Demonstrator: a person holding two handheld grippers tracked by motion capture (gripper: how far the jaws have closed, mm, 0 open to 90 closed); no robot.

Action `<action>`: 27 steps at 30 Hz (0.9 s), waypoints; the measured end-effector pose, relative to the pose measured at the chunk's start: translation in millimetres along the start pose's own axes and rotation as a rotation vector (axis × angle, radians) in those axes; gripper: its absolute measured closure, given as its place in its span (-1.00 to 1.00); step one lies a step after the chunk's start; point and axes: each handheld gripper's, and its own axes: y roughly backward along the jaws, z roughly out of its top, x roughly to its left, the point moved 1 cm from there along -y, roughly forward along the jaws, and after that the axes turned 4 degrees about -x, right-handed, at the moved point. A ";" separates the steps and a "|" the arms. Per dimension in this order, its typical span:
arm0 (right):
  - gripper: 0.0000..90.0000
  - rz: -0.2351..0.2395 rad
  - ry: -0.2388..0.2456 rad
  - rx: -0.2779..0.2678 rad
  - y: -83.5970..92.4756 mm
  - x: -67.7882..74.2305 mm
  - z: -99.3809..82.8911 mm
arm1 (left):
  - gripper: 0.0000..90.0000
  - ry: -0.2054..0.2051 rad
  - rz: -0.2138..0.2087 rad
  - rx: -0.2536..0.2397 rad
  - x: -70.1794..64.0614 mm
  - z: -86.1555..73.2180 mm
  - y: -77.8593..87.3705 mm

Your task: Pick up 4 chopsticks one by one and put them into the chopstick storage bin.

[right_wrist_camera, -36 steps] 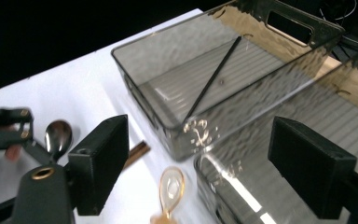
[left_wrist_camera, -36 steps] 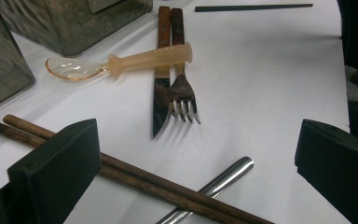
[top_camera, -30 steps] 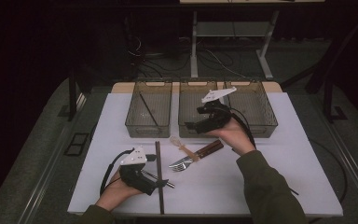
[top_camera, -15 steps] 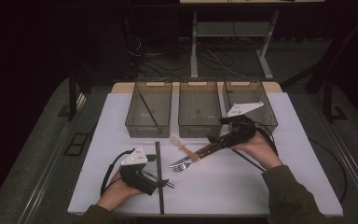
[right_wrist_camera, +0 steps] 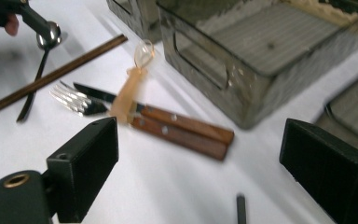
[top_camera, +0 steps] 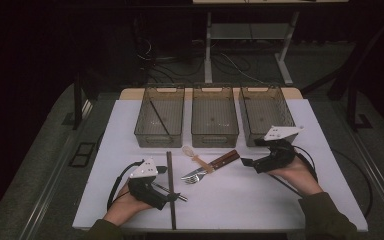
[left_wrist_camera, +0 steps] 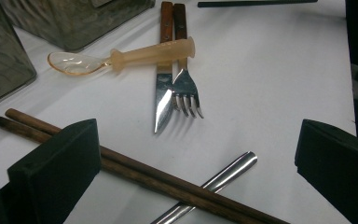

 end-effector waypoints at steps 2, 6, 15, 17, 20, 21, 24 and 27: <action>-0.75 -0.010 -0.006 0.005 5.1 -2.4 -5.5 | -1.00 0.000 0.003 -0.005 -0.1 0.1 1.1; -0.75 -0.025 -0.022 -0.001 17.2 -7.3 -16.1 | -1.00 -0.004 0.010 0.007 0.0 -0.1 3.0; -0.49 -0.040 -0.050 0.039 40.7 -13.2 -45.5 | -1.00 -0.011 0.012 0.009 -0.7 -0.3 4.4; -0.46 -0.043 -0.055 0.056 44.9 -13.6 -50.6 | -1.00 -0.010 0.012 0.007 -1.0 -0.1 4.0; -0.44 -0.053 -0.070 0.079 50.3 -14.2 -58.9 | -1.00 -0.010 0.013 0.009 -0.7 -0.1 3.9; -0.40 -0.058 -0.069 0.084 51.7 -14.8 -61.6 | -1.00 -0.010 0.013 0.009 -0.6 -0.2 3.9; -0.29 -0.053 -0.092 0.098 56.6 -14.5 -68.5 | -1.00 -0.010 0.012 0.009 -0.8 -0.2 3.7; -0.22 -0.066 -0.096 0.110 59.7 -14.1 -76.1 | -1.00 -0.010 0.010 0.010 -1.2 -0.1 3.2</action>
